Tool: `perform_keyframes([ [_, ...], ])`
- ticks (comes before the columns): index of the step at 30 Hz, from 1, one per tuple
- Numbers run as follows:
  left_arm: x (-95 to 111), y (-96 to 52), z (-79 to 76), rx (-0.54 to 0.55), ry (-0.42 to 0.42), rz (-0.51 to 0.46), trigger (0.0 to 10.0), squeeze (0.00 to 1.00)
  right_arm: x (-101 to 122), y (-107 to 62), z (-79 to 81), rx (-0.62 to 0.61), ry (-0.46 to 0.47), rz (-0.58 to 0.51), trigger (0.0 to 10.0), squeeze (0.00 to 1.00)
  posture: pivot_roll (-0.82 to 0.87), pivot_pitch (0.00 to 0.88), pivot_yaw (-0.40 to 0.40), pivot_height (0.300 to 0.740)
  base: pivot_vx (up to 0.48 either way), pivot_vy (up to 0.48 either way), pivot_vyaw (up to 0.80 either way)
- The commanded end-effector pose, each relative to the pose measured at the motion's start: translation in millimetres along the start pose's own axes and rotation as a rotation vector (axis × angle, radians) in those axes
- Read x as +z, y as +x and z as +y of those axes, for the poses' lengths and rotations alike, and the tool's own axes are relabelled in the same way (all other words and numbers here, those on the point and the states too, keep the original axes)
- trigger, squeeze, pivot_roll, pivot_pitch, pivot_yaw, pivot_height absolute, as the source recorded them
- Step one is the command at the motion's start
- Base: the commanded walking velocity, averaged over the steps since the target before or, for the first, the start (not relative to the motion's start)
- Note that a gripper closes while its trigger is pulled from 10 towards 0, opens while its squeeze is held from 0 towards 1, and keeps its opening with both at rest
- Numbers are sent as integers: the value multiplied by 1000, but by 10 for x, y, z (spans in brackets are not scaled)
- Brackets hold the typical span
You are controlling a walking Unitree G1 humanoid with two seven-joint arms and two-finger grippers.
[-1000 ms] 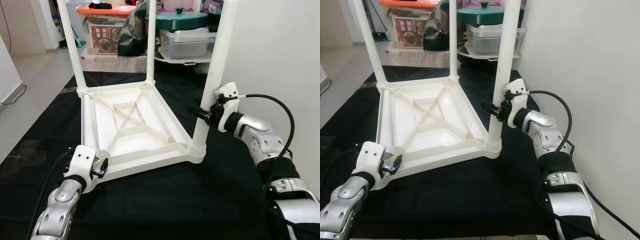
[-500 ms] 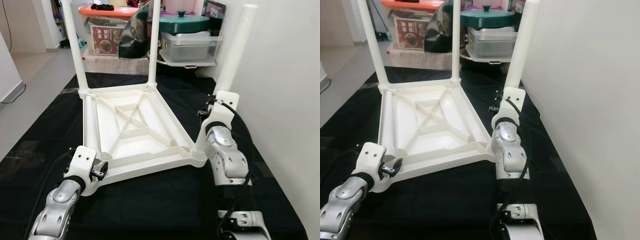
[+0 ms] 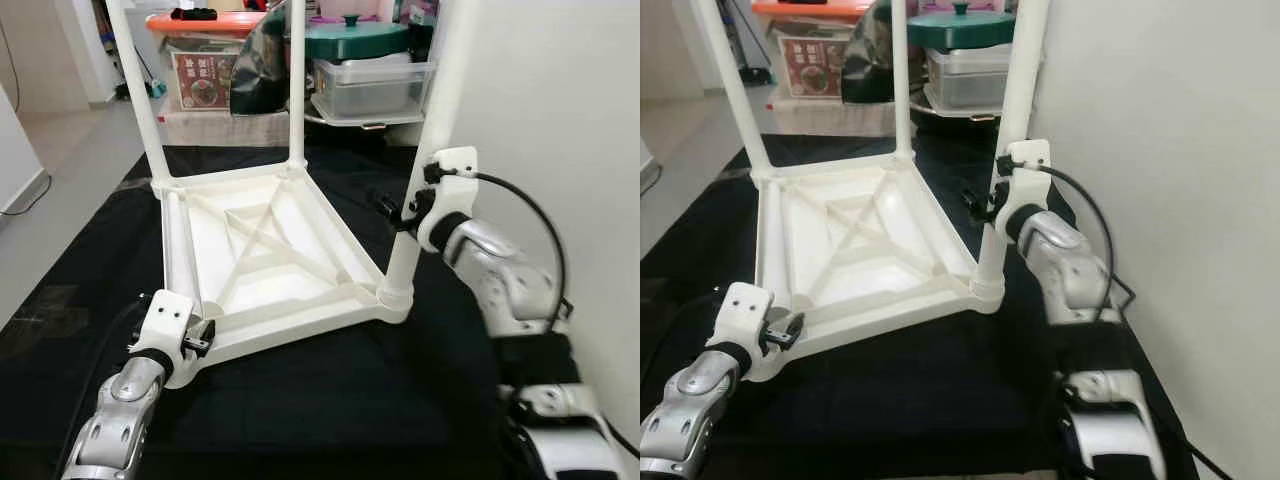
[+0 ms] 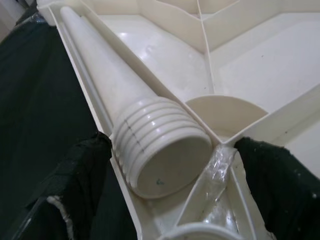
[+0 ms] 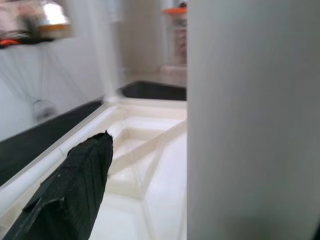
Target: Building children table
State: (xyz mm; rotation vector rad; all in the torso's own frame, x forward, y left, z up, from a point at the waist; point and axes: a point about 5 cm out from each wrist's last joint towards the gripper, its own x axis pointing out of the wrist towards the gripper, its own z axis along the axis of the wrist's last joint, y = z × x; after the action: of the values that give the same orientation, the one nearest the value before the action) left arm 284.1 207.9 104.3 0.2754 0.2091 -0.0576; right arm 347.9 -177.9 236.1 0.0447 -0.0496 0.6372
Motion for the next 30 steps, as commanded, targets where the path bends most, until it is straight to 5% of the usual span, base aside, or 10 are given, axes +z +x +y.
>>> perform_keyframes([
  [1,-127,12,-67,-22,7,66,10000,0,-31,-28,116,211,-12,-13,10000,0,90,0,-55,740,0,0,0],
  [8,-115,21,-42,-23,12,65,10000,0,-257,51,125,371,-49,119,10000,0,103,0,-57,740,0,0,0],
  [9,-121,9,-35,-23,15,67,10000,0,-346,160,220,455,-64,162,3333,0,124,0,-65,740,0,0,0],
  [12,-124,2,-31,-22,17,69,10000,0,-372,215,250,484,-64,169,3333,0,124,0,-65,740,0,0,0],
  [13,-126,-5,-26,-21,18,70,10000,0,-374,267,232,446,-44,165,0,0,132,0,-70,740,0,0,0],
  [21,-133,-21,3,-16,21,73,10000,0,-476,434,54,103,-64,233,0,0,138,0,-75,740,0,0,0],
  [23,-158,-31,-12,-20,21,80,10000,0,-752,334,-149,-433,30,296,0,0,121,0,-69,740,0,0,0],
  [25,-161,-31,-24,-23,21,81,10000,0,-863,266,-161,-588,58,319,0,0,121,0,-69,740,0,0,0],
  [28,-155,-24,-36,-26,20,80,10000,0,-970,218,-77,-685,85,333,0,0,119,0,-69,740,0,0,0],
  [30,-141,-8,-45,-31,20,77,10000,0,-1053,229,160,-732,106,336,0,0,112,0,-63,740,0,0,0],
])
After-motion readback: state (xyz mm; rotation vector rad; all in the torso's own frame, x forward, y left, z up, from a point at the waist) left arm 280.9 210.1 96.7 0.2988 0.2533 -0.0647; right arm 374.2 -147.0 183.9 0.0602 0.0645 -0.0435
